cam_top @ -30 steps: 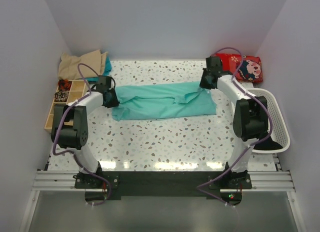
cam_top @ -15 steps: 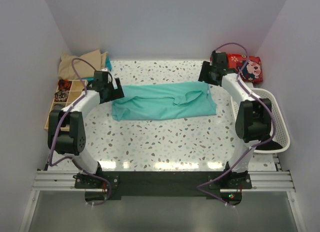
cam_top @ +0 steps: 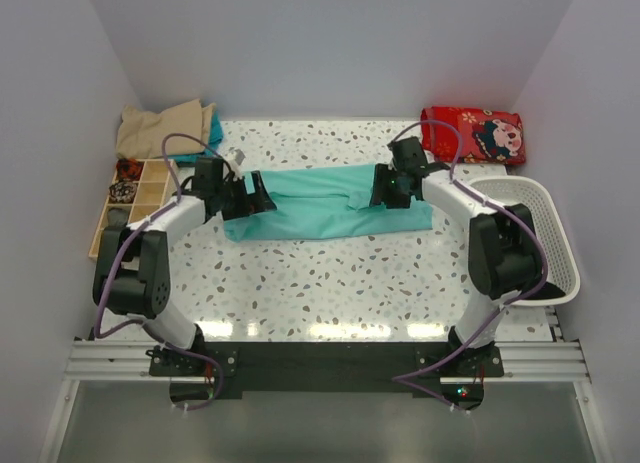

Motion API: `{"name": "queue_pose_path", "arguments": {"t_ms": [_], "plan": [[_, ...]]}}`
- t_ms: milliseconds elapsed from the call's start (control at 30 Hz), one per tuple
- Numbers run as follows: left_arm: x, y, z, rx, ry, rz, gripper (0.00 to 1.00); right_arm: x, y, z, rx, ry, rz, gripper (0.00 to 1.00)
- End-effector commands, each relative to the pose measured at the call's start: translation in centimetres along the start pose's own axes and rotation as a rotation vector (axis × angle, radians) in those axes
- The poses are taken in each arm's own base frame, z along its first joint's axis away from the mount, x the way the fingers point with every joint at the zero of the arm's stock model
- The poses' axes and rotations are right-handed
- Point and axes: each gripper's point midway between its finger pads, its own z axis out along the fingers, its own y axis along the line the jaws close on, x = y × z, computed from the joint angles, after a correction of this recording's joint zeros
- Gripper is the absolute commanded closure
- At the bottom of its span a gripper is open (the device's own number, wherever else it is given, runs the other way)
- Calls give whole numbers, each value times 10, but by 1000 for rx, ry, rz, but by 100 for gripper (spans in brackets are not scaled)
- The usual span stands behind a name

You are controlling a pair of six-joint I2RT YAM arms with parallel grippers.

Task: Fold and stack the t-shirts
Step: Fold the other side of the tshirt into a rectangle

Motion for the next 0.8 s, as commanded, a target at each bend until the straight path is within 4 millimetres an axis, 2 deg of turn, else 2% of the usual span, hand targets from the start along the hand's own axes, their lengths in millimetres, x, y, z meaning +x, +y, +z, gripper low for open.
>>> {"name": "queue_pose_path", "arguments": {"t_ms": [0, 233, 367, 400, 467, 567, 733, 767], "plan": [[5, -25, 9, 105, 14, 20, 0, -5, 8, -11, -18, -34, 7, 47], [17, -27, 22, 106, 63, 16, 0, 1, 9, 15, -14, 11, -3, 48], [15, -28, 25, 105, 67, 19, 0, -10, 14, 27, -27, -3, -9, 48], [14, -28, 25, 101, 64, 20, 0, -19, 17, 28, -35, -21, -18, 48], [12, -28, 25, 96, 60, 21, 0, -23, 19, 36, -38, -22, -23, 48], [10, -25, 24, 74, 62, 32, 0, -49, 30, 40, -61, -72, -36, 47], [3, -11, 18, -25, 62, 67, 0, -71, 39, 54, -69, -92, -44, 47], [3, -9, 16, -42, 63, 71, 0, -81, 43, 53, -78, -110, -46, 47]]}}
